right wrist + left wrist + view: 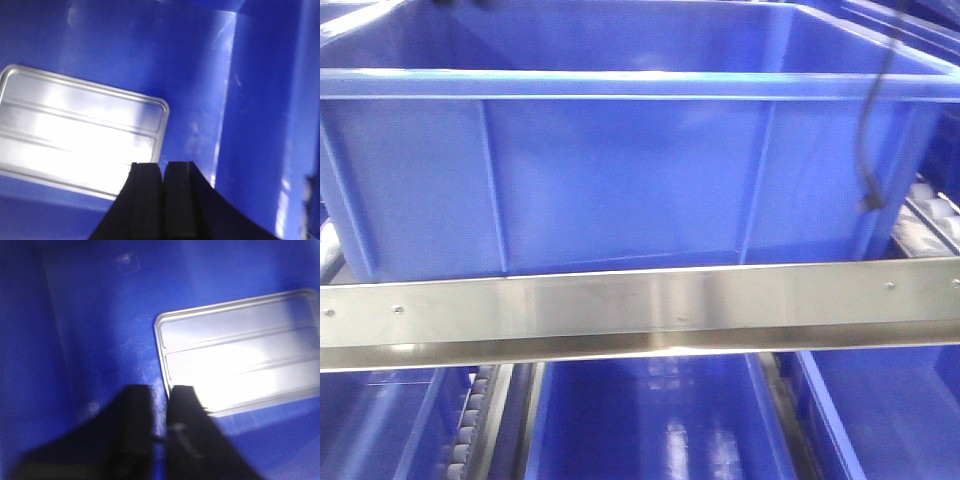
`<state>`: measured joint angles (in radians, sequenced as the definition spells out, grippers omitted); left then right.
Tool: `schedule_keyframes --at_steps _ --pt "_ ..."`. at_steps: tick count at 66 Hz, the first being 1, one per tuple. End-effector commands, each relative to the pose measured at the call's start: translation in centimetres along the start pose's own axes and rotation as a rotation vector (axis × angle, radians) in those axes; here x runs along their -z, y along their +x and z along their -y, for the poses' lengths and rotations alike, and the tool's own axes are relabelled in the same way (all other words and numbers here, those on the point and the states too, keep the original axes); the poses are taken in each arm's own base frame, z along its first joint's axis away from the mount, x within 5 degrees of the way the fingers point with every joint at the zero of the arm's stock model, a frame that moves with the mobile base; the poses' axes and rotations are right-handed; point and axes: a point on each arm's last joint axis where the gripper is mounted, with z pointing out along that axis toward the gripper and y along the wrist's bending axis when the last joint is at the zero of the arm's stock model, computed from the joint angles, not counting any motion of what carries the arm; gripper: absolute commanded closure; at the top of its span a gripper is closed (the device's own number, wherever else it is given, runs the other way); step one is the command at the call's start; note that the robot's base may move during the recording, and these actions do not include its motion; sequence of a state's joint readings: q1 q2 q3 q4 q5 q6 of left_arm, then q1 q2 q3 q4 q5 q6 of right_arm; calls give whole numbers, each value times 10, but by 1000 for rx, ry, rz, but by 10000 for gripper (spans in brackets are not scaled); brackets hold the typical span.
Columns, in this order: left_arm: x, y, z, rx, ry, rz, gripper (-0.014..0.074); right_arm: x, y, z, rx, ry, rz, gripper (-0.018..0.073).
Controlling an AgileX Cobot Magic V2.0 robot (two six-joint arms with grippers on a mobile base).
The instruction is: Grab silver tray and place in blue box
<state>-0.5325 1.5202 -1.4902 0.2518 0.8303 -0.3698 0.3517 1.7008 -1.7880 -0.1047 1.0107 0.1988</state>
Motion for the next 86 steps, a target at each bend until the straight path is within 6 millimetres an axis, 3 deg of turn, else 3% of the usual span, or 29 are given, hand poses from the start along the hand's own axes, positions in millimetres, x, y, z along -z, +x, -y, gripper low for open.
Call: schedule_keyframes --at_steps 1,23,55,64,74,86 --pt "39 -2 -4 -8 49 182 692 39 -5 4 36 0 150 508" --pt "76 66 -21 -26 113 306 697 73 53 14 85 -32 293 510" --pt "144 160 -51 -82 154 590 701 124 209 35 96 -110 678 510" --pt "157 177 -57 -127 141 653 701 136 242 40 92 -125 795 510" --pt "165 184 -60 -127 139 686 701 145 260 44 88 -129 854 510" --pt "164 184 -60 -115 149 681 701 148 262 44 87 -129 867 510"
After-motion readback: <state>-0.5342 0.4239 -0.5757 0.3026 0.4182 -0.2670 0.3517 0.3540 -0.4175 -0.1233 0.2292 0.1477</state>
